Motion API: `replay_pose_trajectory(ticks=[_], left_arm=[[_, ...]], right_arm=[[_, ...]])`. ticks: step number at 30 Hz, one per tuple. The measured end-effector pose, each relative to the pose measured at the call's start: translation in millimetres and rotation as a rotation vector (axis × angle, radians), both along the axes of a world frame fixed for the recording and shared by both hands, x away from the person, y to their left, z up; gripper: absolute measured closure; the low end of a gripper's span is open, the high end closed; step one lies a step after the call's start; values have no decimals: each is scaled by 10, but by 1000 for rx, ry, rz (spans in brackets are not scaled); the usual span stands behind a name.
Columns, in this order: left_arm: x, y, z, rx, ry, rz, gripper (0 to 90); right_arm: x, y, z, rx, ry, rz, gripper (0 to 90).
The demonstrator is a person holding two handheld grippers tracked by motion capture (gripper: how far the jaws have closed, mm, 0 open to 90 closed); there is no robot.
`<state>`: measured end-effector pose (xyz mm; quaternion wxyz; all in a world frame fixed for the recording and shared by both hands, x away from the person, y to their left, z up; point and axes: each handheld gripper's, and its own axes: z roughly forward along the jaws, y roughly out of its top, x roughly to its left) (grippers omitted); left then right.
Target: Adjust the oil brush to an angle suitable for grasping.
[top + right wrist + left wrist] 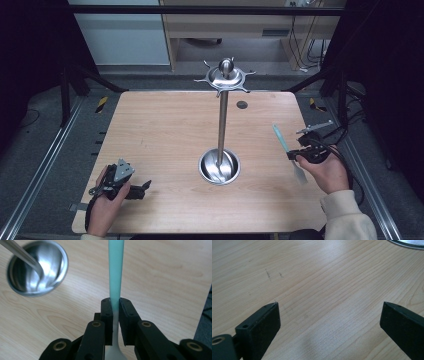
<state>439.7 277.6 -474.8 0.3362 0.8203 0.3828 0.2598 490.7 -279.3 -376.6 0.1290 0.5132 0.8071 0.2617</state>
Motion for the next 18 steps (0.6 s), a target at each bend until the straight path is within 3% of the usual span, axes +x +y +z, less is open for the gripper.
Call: replay_pose_trajectory(ticks=[1, 4, 9, 18], left_arm=[[0, 0, 0, 0, 0, 0, 27], [1, -1, 0, -2, 2, -1, 27], [1, 2, -1, -2, 0, 1, 27], [-2, 5, -1, -4, 0, 4, 27]], right_arm=[[0, 0, 0, 0, 0, 0, 823], [-103, -30, 182, 29, -73, 1, 823], [-189, -38, 342, 49, -126, 14, 823], [-298, 17, 523, 67, -191, 40, 823]])
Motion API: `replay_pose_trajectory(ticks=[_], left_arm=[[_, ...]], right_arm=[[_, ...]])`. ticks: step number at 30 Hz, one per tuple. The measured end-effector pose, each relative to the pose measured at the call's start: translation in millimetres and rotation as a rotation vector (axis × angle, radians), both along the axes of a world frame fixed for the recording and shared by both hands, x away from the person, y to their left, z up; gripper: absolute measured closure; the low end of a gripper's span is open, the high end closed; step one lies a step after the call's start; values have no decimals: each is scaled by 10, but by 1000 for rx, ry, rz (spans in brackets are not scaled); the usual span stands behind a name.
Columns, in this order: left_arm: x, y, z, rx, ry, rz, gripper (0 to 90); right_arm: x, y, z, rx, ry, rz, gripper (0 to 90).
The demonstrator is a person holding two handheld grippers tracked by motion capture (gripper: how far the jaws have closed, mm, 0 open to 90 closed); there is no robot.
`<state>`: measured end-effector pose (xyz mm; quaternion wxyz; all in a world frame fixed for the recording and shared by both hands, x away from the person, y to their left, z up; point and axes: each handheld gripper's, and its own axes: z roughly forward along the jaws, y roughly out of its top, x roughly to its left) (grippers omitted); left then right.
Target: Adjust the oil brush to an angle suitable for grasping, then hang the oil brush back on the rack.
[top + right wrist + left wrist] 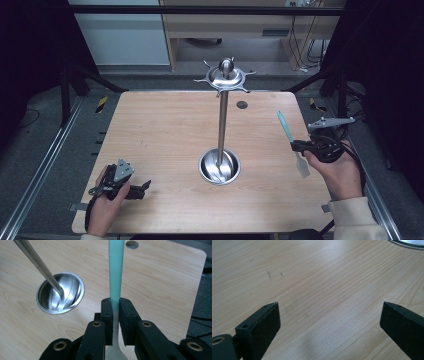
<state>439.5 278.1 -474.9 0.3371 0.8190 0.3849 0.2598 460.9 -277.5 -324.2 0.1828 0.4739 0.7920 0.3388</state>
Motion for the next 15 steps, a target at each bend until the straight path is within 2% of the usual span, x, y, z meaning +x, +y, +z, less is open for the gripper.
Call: replay_pose_trajectory(ticks=[10, 15], left_arm=[[-1, -6, -2, 3, 2, -2, 27], [-2, -1, -2, 7, 3, -2, 27]], right_arm=[[-167, 0, 164, 57, -80, 11, 823], [-213, 13, 224, 64, -113, 21, 823]])
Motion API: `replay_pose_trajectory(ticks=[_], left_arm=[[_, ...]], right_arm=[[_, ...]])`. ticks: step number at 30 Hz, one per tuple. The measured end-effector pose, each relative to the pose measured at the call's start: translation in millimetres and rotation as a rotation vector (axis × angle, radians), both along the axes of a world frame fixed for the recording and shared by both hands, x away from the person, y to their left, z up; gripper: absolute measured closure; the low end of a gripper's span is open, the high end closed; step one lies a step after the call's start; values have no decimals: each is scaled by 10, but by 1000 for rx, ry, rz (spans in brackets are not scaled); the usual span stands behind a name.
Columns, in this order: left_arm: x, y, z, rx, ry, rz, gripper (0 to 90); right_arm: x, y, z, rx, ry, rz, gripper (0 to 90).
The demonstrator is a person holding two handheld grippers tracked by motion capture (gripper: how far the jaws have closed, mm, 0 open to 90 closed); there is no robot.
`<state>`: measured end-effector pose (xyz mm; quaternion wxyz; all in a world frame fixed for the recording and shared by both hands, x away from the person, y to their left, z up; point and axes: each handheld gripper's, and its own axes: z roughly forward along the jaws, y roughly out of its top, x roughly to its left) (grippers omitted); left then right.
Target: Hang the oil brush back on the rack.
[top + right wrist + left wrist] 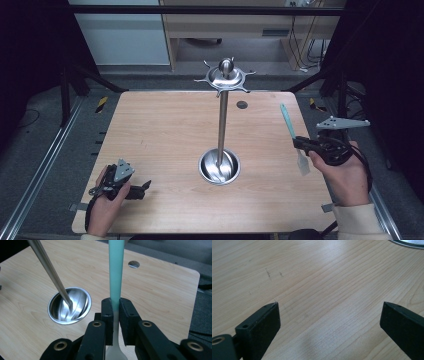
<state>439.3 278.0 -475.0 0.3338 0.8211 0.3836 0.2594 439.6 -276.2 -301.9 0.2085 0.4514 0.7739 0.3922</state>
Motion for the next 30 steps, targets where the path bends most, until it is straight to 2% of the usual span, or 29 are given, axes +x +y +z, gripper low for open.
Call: replay_pose_trajectory(ticks=[12, 21, 30], left_arm=[[-1, 0, 3, -2, -3, 2, 27], [-1, -2, 2, -1, -3, 1, 27], [0, 4, 6, 3, -2, 0, 26]], right_arm=[[-96, 87, 177, 26, -101, 24, 824], [-147, 154, 287, 68, -142, 49, 824], [-188, 231, 359, 74, -169, 70, 824]])
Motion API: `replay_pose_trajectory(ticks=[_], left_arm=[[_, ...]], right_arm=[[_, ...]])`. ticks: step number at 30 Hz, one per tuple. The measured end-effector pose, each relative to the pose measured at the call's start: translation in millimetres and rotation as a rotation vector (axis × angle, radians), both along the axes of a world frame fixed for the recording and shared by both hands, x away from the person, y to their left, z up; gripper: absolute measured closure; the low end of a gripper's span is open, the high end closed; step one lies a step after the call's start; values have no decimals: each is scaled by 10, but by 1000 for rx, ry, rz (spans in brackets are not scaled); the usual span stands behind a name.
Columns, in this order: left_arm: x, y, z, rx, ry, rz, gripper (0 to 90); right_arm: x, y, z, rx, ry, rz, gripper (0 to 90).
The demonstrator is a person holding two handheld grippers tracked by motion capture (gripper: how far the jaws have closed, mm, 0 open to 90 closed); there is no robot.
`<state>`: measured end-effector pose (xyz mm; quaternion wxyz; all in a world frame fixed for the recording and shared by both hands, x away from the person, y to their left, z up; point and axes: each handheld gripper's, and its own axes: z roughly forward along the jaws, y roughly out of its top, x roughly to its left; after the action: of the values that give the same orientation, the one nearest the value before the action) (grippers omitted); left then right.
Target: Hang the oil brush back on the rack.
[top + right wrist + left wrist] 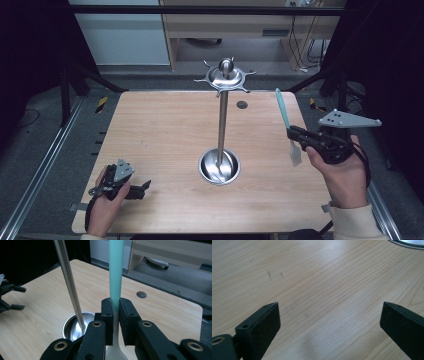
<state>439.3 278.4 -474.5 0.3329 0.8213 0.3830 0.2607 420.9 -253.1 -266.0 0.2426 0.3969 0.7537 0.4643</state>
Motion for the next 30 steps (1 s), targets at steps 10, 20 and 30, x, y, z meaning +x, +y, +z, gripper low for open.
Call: replay_pose_trajectory(ticks=[10, 20, 30], left_arm=[[-1, -1, 0, -2, -1, 1, 26], [-1, -1, 1, -5, -3, 3, 26], [-1, 2, 3, -3, -5, 5, 26]], right_arm=[[-59, 87, 74, 1, -31, 22, 824], [-101, 111, 118, 7, -54, 29, 824], [-152, 171, 176, 11, -92, 44, 824]])
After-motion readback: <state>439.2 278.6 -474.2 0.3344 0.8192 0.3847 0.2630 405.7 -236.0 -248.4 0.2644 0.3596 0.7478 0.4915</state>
